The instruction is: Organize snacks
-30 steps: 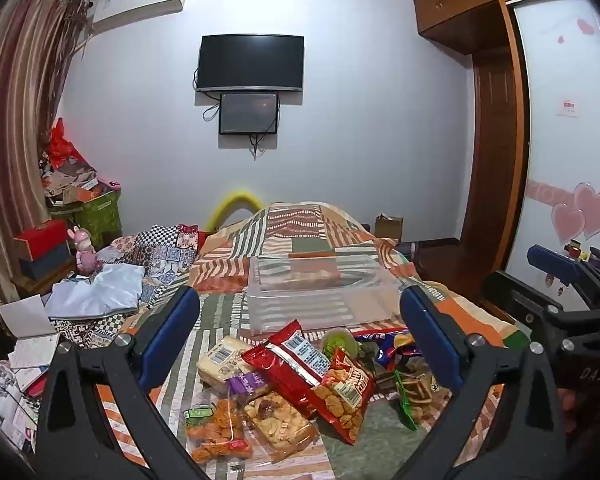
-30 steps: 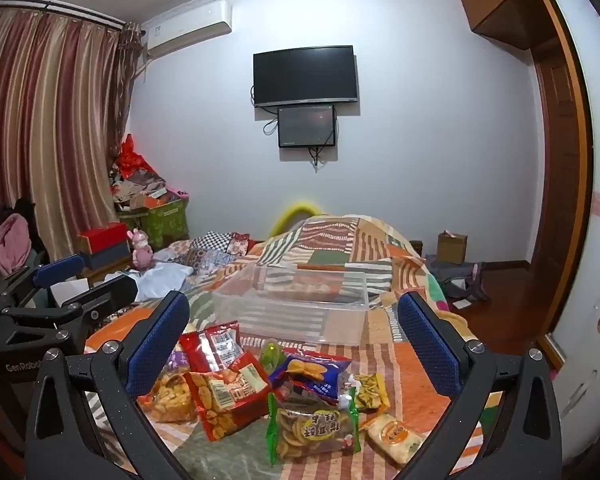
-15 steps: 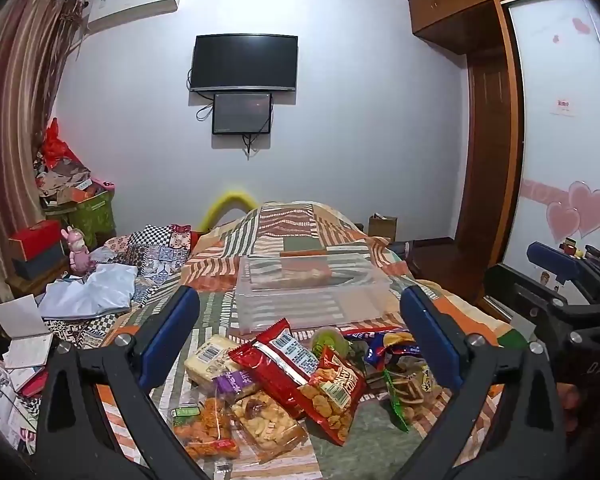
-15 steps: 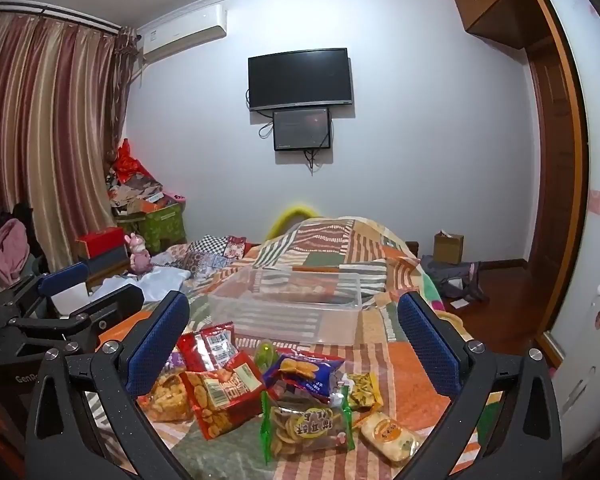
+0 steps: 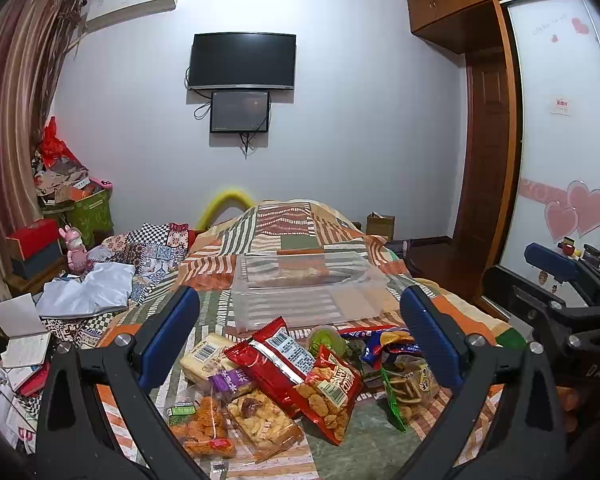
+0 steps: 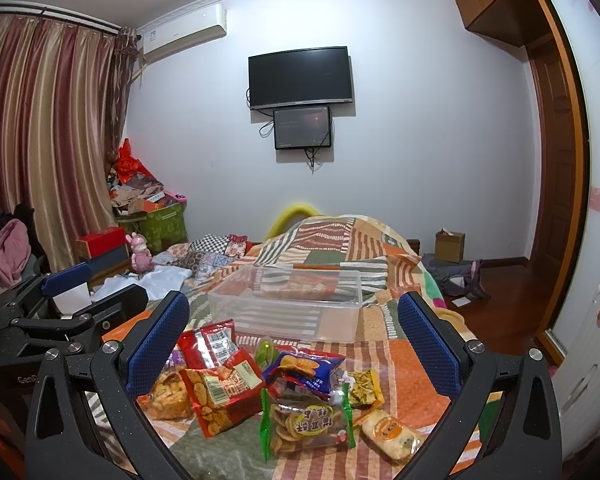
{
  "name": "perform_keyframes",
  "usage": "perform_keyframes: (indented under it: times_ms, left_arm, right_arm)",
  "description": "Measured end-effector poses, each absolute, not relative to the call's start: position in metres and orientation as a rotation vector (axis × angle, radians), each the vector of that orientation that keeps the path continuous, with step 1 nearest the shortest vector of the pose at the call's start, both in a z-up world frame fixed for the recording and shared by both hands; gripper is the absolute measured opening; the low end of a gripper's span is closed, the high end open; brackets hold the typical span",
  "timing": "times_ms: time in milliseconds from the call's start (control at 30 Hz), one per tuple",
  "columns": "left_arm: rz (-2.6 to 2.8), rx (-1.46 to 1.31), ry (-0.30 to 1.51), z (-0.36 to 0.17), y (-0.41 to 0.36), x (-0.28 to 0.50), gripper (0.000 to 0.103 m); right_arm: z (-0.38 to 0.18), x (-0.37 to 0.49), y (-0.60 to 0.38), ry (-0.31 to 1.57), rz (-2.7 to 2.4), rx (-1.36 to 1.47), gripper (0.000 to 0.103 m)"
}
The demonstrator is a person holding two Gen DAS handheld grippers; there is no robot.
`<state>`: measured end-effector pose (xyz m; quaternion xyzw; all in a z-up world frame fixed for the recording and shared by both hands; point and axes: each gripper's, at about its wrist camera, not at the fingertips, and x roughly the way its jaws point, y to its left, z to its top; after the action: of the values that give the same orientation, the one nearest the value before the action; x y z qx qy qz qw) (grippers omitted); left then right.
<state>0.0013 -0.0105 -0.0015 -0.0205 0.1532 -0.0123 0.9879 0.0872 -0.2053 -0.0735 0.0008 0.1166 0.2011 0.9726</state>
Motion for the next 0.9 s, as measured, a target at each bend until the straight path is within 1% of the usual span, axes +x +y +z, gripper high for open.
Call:
perform_keyframes:
  times_ms: [900]
  left_arm:
    - [-0.019, -0.062, 0.319, -0.0071, -0.0022, 0.0004, 0.102]
  right_arm:
    - [-0.0799, 0.0871, -0.2024, 0.244, 0.408, -0.001, 0.103]
